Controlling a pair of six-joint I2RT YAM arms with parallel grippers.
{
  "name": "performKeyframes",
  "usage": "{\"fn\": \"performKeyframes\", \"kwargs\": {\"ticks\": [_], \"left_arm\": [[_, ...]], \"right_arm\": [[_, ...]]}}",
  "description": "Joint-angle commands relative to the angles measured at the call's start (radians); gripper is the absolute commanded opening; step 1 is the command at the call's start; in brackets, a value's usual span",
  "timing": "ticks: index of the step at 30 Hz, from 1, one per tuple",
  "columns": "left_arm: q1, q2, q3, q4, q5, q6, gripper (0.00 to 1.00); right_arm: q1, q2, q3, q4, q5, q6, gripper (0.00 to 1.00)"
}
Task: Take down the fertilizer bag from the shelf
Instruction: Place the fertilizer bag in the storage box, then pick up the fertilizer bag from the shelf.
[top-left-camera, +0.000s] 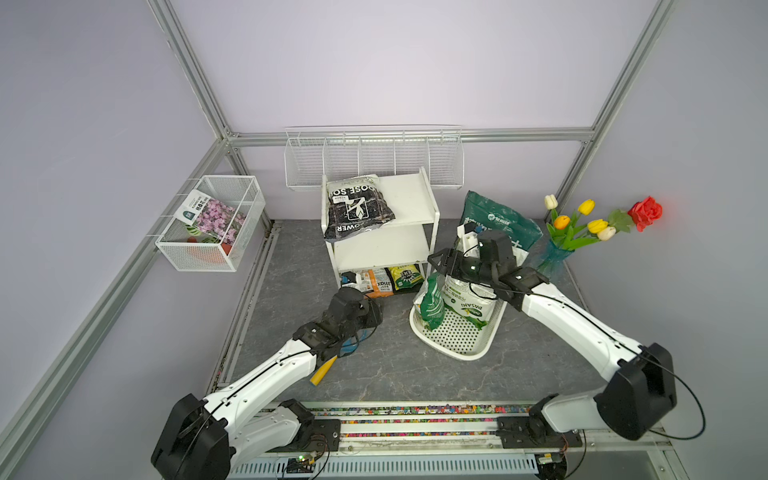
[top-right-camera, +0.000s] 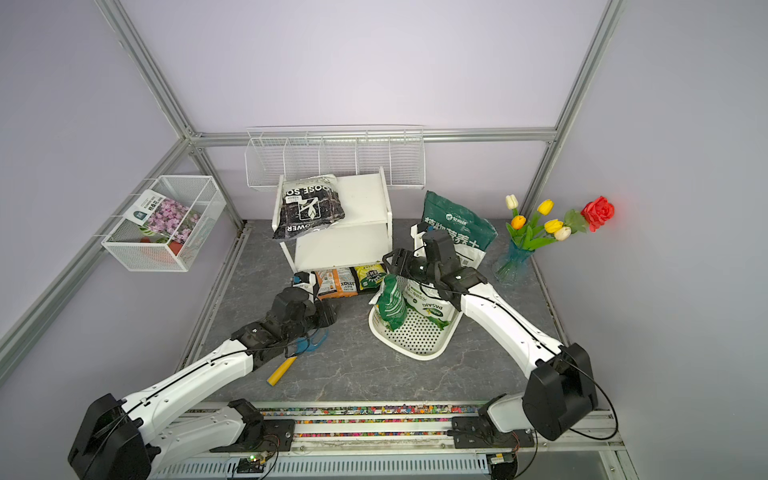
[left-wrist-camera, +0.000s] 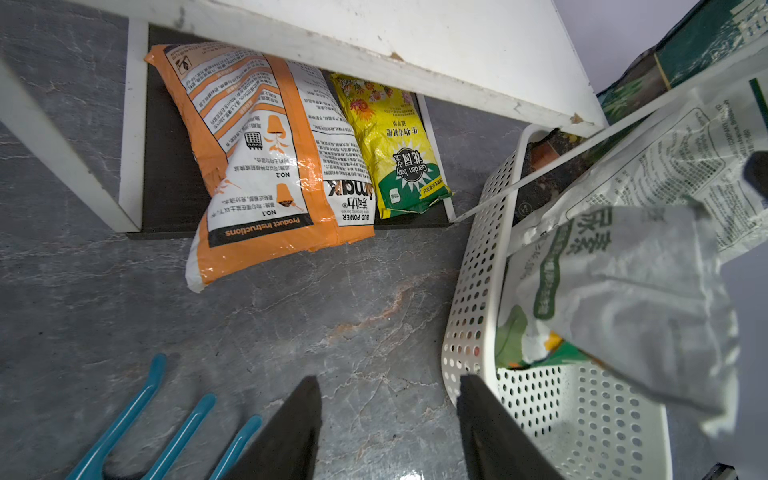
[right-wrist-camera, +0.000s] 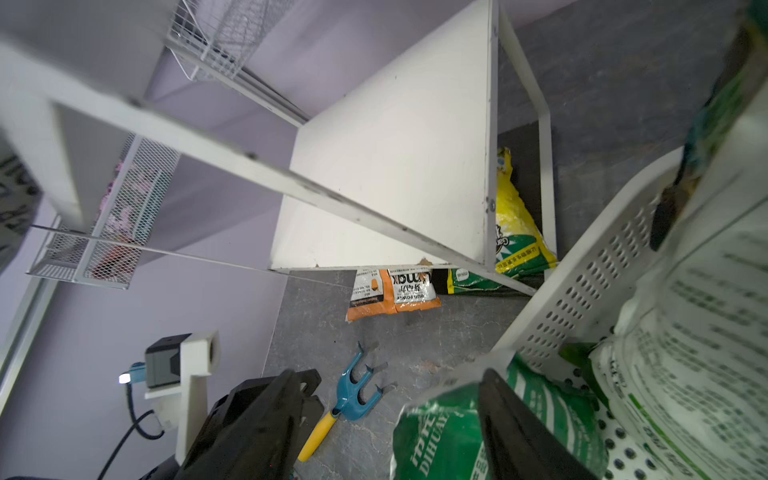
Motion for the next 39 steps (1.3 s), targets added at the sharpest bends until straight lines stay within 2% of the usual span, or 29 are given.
{"fn": "performKeyframes", "kwargs": {"ticks": [1, 10, 18, 32, 39], "left_arm": [[0.004, -0.006, 0.0, -0.006, 0.007, 0.003, 0.57], [0.004, -0.001, 0.02, -0.012, 0.001, 0.004, 0.57], [0.004, 0.016, 0.039, -0.018, 0.001, 0.007, 0.57], [0.004, -0.018, 0.013, -0.03, -0.012, 0.006, 0.57], [0.004, -0.04, -0.002, -0.035, -0.029, 0.006, 0.57]], "right_arm": [[-0.016, -0.051, 0.0, -0.027, 0.035, -0.032, 0.7], [0.0, -0.121, 0.045, -0.028, 0.009, -0.037, 0.69], [0.094, -0.113, 0.145, -0.035, 0.042, -0.063, 0.69], [0.241, 0.063, 0.336, 0.072, 0.034, -0.056, 0.69], [0.283, 0.152, 0.373, 0.186, 0.087, 0.002, 0.69]]}}
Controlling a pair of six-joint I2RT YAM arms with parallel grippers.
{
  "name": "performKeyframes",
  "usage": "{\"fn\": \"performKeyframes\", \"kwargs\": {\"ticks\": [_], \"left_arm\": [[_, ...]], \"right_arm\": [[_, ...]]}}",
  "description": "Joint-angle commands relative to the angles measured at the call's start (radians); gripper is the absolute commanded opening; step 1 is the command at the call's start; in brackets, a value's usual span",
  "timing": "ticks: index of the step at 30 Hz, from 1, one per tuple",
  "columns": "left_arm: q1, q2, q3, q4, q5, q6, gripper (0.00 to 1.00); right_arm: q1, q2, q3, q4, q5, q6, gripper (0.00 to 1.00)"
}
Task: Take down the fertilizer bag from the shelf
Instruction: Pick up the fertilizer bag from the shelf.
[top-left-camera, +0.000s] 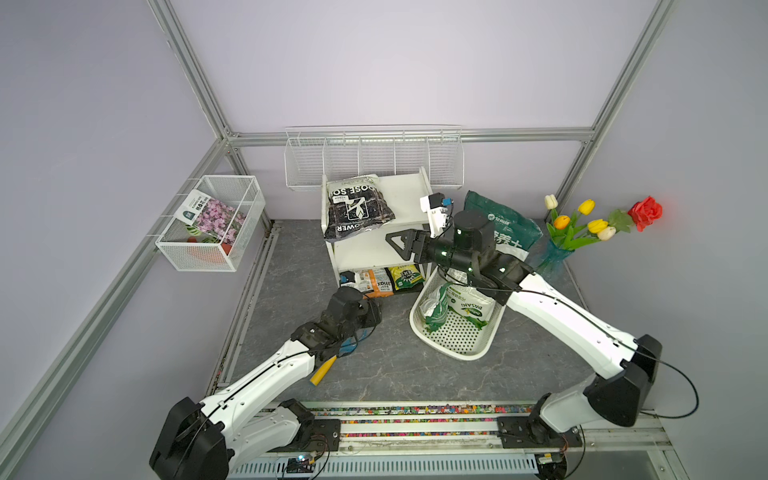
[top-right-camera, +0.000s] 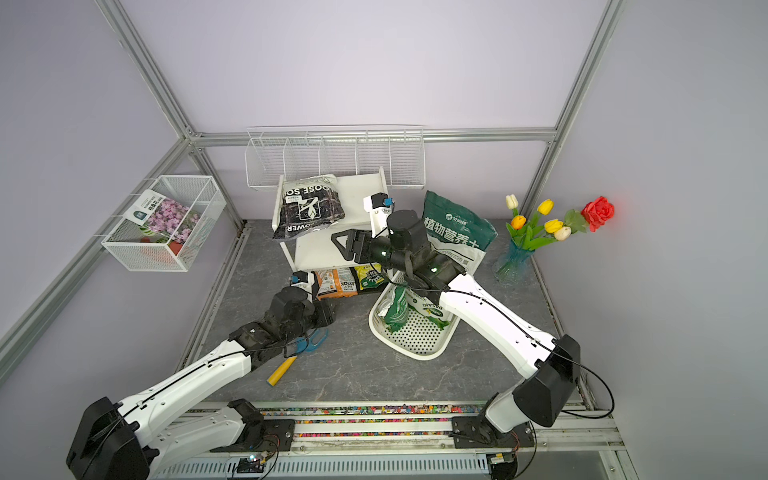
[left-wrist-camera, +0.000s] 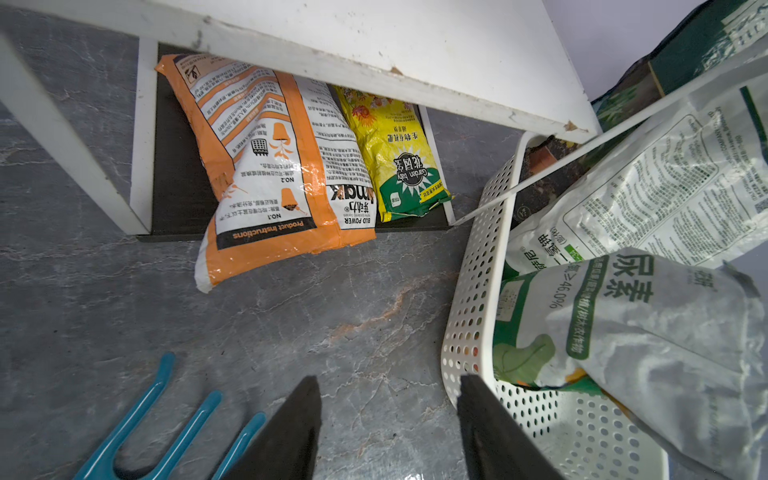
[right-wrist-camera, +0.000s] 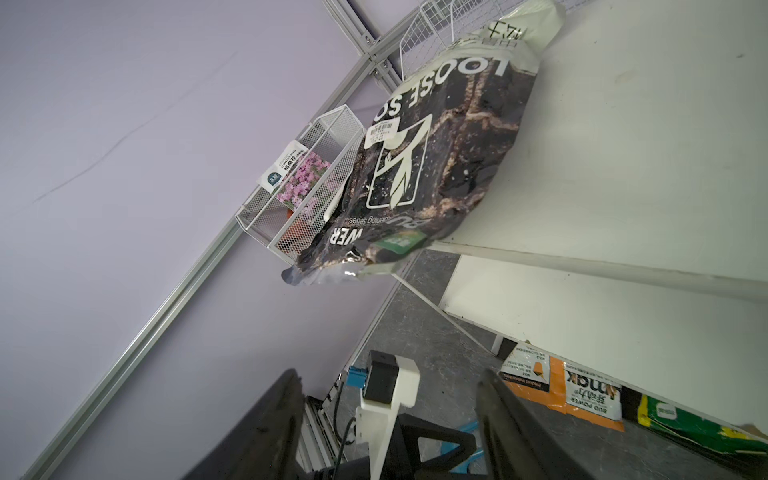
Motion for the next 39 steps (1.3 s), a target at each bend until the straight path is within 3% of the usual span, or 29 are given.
{"fn": "performKeyframes", "kwargs": {"ticks": [1, 9, 23, 27, 36, 39], "left_arm": [[0.004, -0.024, -0.016, -0.012, -0.018, 0.006, 0.57], [0.004, -0.056, -0.042, -0.01, -0.038, 0.007, 0.57], [0.004, -0.082, -0.062, -0.013, -0.054, 0.015, 0.58], [0.004, -0.096, -0.07, -0.017, -0.065, 0.018, 0.58], [0.005, -0.12, -0.089, -0.011, -0.08, 0.02, 0.58], [0.005, -0.123, -0.088, -0.013, -0.078, 0.021, 0.58]], "right_arm": [[0.012, 0.03, 0.022, 0.112, 0.046, 0.049, 0.69], [0.026, 0.097, 0.037, 0.248, 0.095, 0.1, 0.69], [0.026, 0.248, 0.155, 0.3, 0.146, 0.193, 0.64], [0.026, 0.247, 0.144, 0.322, 0.16, 0.193, 0.53], [0.023, 0.21, 0.108, 0.374, 0.142, 0.163, 0.0], [0.018, 0.193, 0.101, 0.379, 0.133, 0.155, 0.0]]}}
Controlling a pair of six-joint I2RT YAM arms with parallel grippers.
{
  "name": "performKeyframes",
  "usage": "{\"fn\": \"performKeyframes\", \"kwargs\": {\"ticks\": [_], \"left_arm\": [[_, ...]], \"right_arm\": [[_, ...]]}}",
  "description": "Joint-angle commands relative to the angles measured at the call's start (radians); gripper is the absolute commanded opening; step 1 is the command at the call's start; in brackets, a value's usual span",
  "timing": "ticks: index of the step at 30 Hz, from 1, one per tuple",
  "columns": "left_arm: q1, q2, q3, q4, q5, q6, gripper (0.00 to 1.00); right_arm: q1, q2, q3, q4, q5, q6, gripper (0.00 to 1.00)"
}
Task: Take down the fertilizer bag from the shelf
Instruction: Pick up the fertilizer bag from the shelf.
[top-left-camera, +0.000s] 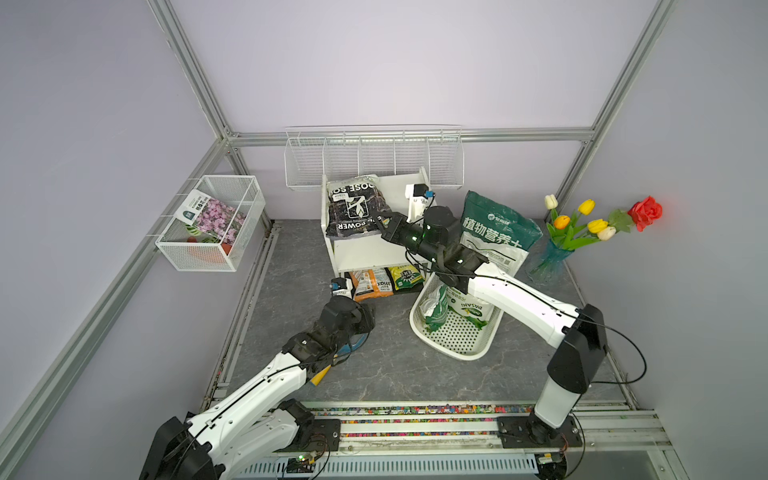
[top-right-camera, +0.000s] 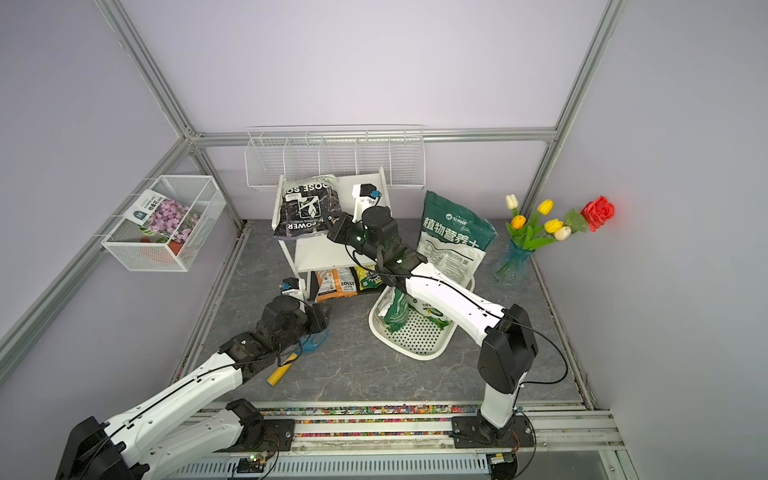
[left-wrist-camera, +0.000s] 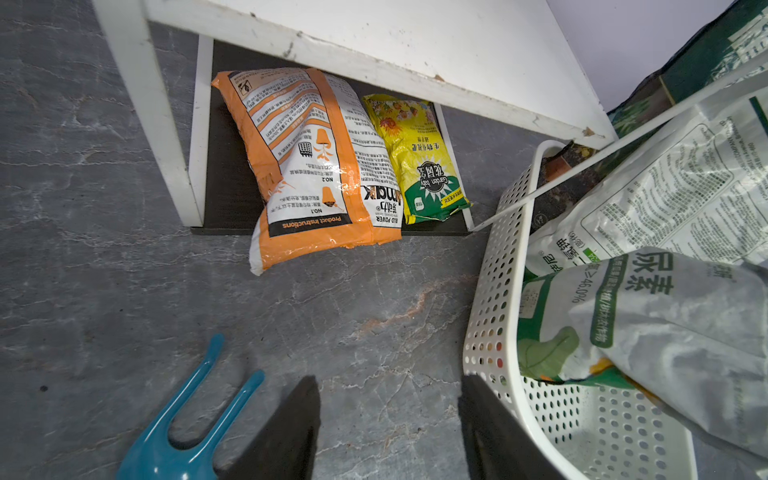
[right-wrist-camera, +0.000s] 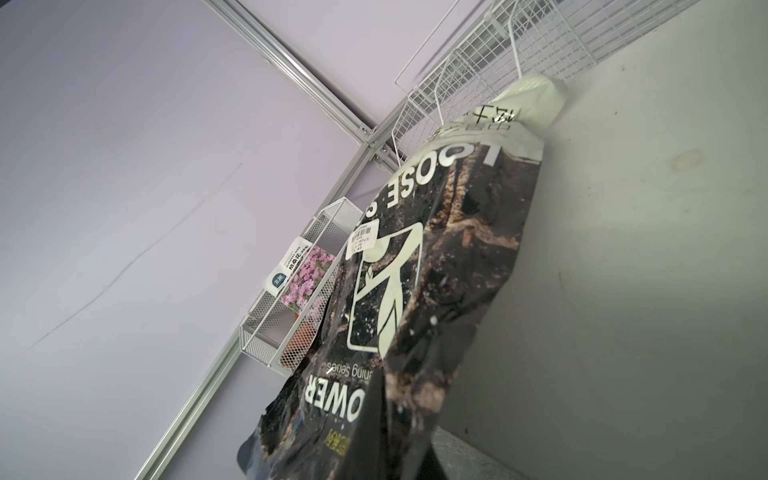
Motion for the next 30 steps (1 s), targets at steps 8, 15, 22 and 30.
{"fn": "performKeyframes", "kwargs": {"ticks": [8, 15, 22, 30], "left_arm": [[0.005, -0.012, -0.003, -0.005, -0.018, 0.022, 0.58], [0.005, 0.012, 0.012, 0.0, -0.01, 0.023, 0.58], [0.005, 0.04, 0.032, 0.004, 0.003, 0.023, 0.58], [0.005, 0.075, 0.055, 0.013, 0.017, 0.029, 0.58]], "right_arm": [[-0.038, -0.117, -0.032, 0.196, -0.134, -0.014, 0.0], [-0.092, -0.177, -0.048, 0.299, -0.254, 0.068, 0.0], [-0.142, -0.265, -0.069, 0.298, -0.336, 0.026, 0.0], [-0.189, -0.419, -0.138, 0.212, -0.355, -0.02, 0.0]]}}
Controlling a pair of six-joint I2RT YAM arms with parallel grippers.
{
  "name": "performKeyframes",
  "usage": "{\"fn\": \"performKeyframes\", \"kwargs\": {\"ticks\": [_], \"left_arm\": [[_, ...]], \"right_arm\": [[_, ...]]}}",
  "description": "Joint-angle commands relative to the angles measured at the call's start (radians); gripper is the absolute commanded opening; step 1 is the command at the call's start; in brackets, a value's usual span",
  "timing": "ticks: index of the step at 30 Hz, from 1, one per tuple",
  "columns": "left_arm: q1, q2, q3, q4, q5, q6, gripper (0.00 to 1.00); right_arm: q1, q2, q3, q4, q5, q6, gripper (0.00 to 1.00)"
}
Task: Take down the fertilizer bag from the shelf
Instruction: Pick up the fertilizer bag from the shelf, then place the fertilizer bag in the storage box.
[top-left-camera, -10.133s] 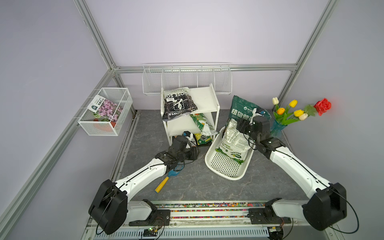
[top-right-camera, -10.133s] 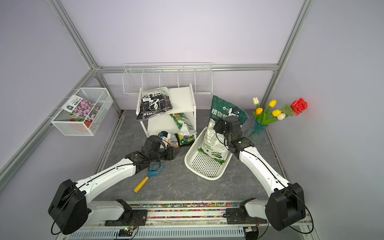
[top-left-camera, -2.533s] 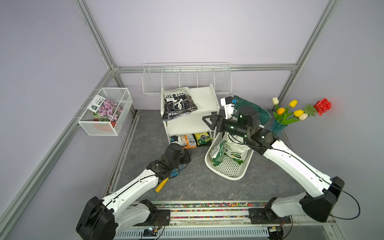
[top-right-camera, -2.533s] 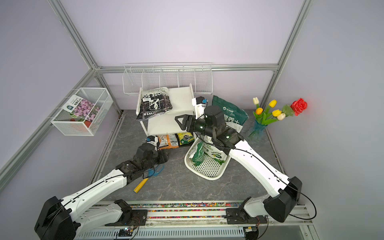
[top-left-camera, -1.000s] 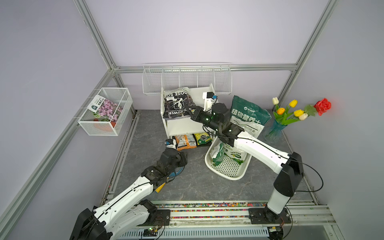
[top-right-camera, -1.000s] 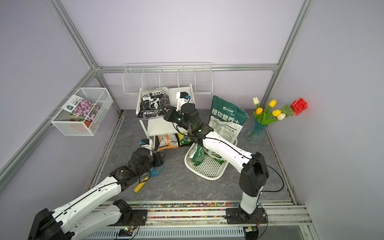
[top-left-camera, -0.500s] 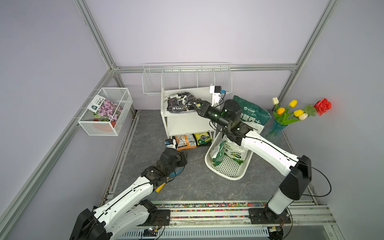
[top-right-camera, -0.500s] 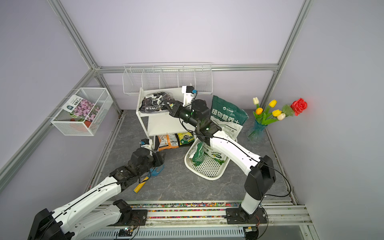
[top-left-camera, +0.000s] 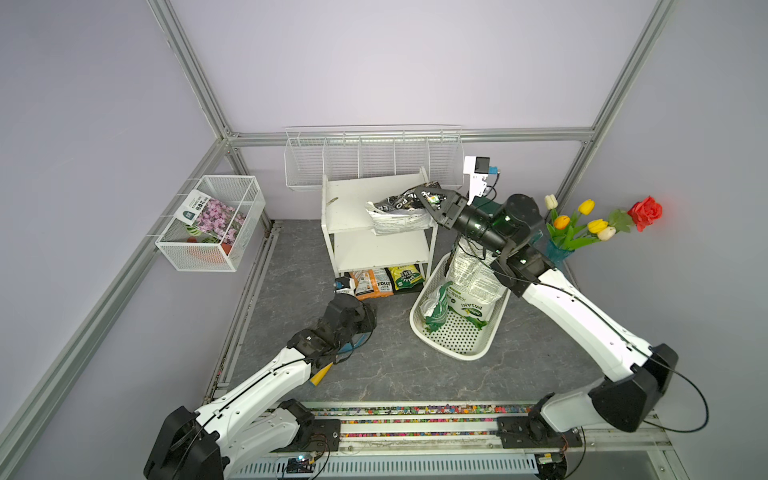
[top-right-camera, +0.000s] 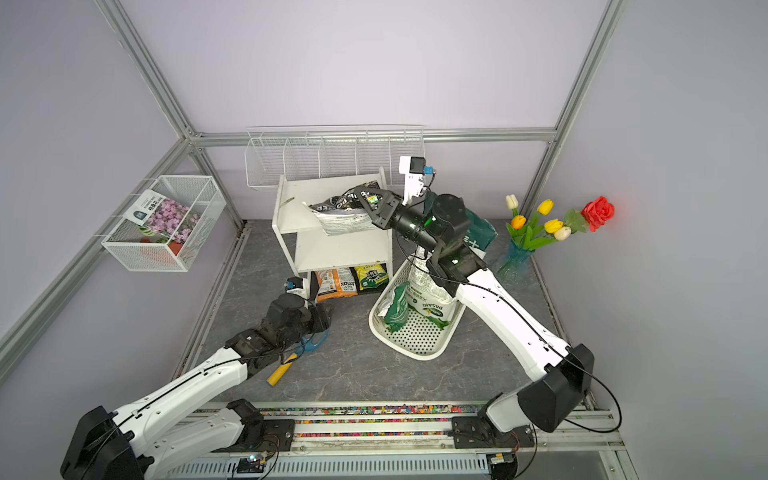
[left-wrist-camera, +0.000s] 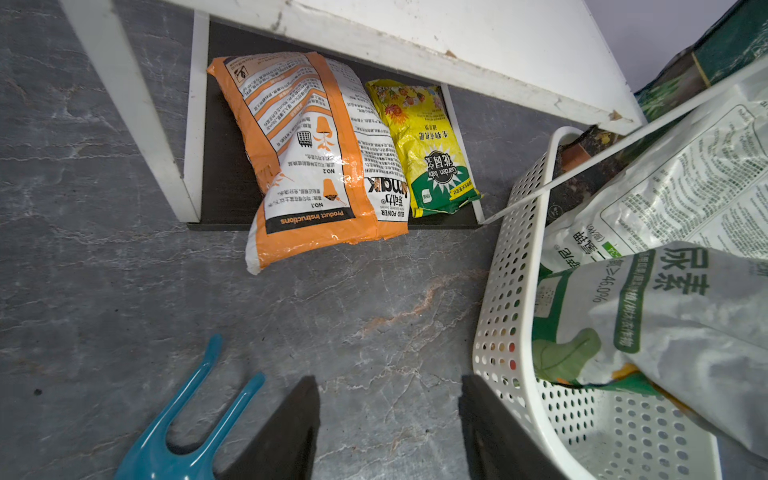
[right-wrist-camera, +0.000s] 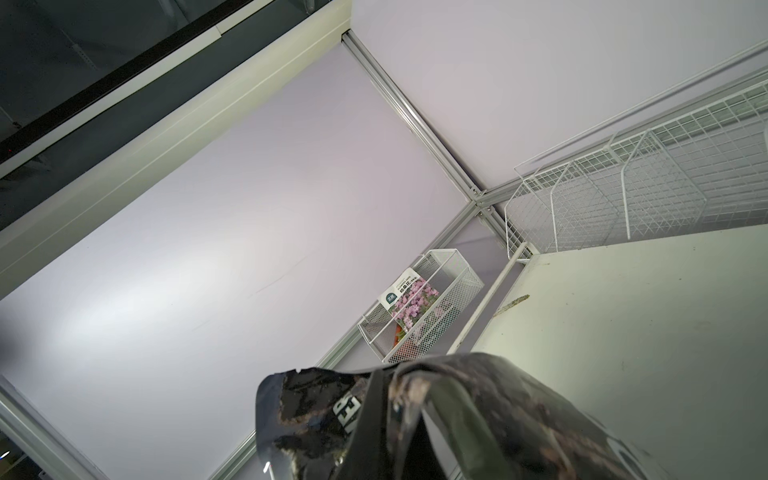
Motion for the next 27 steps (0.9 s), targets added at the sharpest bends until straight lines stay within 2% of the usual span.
{"fn": "performKeyframes", "kwargs": {"ticks": [1, 5, 9, 18, 27], "left_arm": [[0.005, 0.018, 0.039, 0.013, 0.014, 0.017, 0.58], [0.005, 0.038, 0.054, 0.008, 0.029, 0.01, 0.58], [0.005, 0.049, 0.057, 0.013, 0.04, 0.005, 0.58], [0.005, 0.08, 0.074, 0.023, 0.063, -0.017, 0.58], [0.005, 0.106, 0.095, 0.034, 0.085, -0.038, 0.58]], "right_arm": [[-0.009, -0.114, -0.014, 0.075, -0.02, -0.063, 0.0], [-0.02, -0.218, -0.056, -0.054, -0.01, -0.138, 0.0], [-0.04, -0.329, -0.096, -0.226, 0.064, -0.237, 0.0], [-0.113, -0.513, -0.21, -0.454, 0.117, -0.277, 0.0], [-0.144, -0.625, -0.343, -0.539, 0.211, -0.305, 0.0]]}}
